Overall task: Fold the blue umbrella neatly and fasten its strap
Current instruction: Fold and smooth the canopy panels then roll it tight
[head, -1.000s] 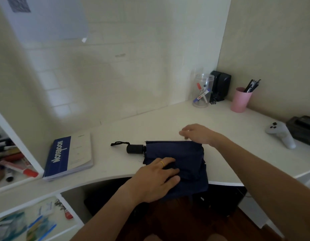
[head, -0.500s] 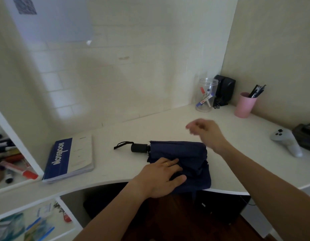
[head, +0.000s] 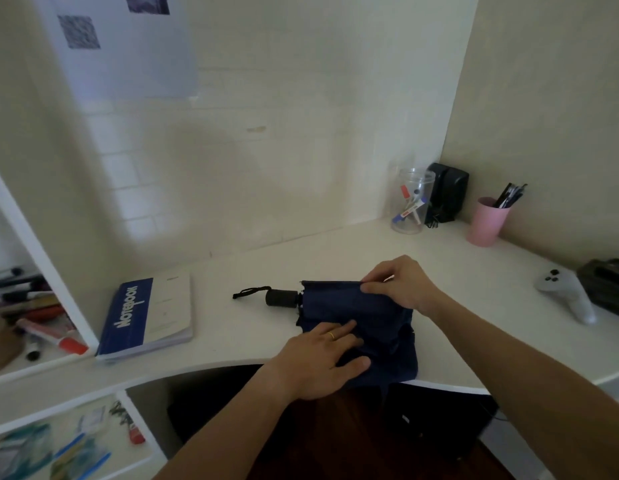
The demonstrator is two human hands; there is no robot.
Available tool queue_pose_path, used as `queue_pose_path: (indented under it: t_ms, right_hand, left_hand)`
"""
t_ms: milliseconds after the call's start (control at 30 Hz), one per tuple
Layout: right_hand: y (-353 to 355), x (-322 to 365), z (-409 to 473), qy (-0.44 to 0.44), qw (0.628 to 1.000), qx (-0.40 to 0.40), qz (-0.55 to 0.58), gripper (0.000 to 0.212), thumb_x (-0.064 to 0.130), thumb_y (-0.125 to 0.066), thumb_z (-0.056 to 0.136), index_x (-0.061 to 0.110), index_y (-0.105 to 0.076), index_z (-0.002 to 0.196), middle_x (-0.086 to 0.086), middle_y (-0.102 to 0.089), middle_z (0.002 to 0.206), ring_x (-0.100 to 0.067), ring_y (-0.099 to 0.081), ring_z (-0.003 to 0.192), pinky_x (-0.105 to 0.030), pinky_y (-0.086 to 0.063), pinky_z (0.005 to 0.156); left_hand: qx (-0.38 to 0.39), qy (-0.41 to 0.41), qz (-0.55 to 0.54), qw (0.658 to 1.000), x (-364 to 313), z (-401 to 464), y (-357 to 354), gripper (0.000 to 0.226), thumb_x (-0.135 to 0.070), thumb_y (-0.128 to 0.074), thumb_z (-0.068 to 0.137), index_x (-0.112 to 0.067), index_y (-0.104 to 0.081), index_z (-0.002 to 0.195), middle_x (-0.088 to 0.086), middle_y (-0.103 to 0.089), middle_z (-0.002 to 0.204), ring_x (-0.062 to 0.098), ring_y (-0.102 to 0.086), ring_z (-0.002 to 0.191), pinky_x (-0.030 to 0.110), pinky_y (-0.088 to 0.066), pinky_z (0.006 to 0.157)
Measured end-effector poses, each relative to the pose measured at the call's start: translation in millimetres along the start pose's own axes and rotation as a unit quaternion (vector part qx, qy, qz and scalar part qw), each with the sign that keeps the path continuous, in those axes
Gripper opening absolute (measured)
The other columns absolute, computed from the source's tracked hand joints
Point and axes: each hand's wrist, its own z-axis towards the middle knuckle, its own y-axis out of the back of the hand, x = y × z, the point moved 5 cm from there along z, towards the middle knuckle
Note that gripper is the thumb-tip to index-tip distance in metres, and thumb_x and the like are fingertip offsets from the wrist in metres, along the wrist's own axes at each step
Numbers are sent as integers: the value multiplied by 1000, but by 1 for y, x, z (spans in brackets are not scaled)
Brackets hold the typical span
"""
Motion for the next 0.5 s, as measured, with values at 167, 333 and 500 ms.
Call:
queue_pose_path:
  t_ms: [167, 333, 500]
  right_hand:
    - [-2, 0, -20, 36, 991, -27, 123, 7, 6, -83, 78, 10, -82, 82, -2, -79, 85, -17, -73, 82, -31, -59, 81]
    - [-6, -6, -21, 63, 996, 60, 20, 15, 19, -86, 76, 24, -81, 89, 6, -72, 111, -6, -69, 97, -34, -57, 93]
    - [-5, -8, -4, -29, 960, 237, -147, 82, 48, -83, 74, 38, -42, 144, 4, -59, 127, -19, -62, 111, -36, -53, 98]
  left_hand:
    - [-17, -3, -2, 1000, 3, 2, -3, 62, -71, -25, 100, -39, -39, 152, -16, -19, 170, 5, -13, 154, 37, -24, 124]
    - [-28, -11, 13, 999, 4, 3, -3, 62, -70, -25, 101, -37, -40, 151, -14, -30, 166, 7, -20, 152, 39, -30, 121]
    - [-25, -26, 49, 998, 2, 0, -9, 61, -70, -22, 101, -45, -28, 156, -12, -13, 172, 8, -9, 156, 36, -17, 126]
